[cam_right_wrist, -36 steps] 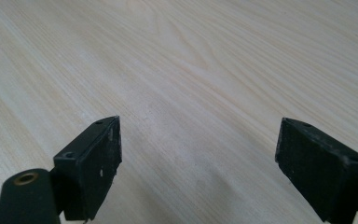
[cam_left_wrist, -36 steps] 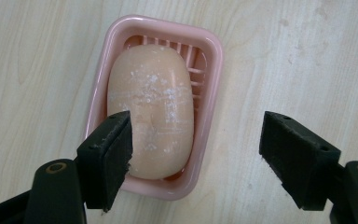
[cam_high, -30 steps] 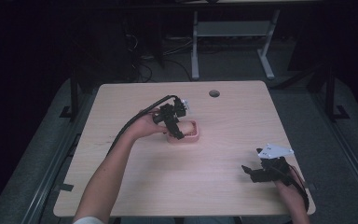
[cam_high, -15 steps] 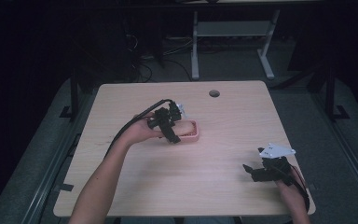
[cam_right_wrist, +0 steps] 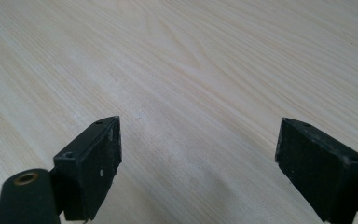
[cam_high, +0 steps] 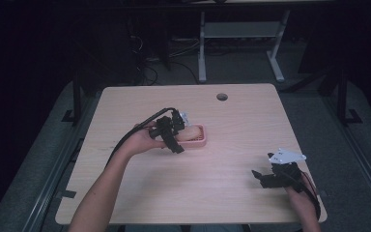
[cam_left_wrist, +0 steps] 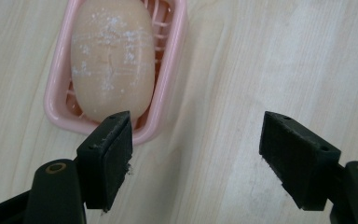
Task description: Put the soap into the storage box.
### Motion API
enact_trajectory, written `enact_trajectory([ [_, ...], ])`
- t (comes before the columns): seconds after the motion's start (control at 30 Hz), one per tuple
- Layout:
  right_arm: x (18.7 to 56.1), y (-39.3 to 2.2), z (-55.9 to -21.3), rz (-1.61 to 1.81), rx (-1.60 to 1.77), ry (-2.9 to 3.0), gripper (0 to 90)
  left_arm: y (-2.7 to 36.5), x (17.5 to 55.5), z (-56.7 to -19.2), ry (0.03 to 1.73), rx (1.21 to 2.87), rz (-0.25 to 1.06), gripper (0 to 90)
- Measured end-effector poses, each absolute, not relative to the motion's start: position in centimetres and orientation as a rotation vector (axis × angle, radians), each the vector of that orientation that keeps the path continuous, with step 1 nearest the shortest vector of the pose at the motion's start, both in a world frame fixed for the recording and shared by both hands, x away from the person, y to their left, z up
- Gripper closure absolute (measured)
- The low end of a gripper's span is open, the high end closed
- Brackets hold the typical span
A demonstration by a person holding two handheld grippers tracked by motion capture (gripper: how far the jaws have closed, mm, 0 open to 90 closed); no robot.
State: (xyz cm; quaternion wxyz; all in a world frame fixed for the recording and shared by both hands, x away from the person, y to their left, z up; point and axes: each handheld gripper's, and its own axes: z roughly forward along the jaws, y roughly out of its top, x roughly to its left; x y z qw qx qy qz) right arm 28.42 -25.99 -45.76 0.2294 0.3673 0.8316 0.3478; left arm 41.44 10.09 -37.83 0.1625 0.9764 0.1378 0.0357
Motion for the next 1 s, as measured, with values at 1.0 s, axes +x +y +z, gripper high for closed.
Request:
enact_trajectory([
  [1.0,28.5,-25.5,-45.9,0.936,1.021,2.282,13.8,13.5,38.5,-39.7,0.457,2.778,0.087,25.1],
])
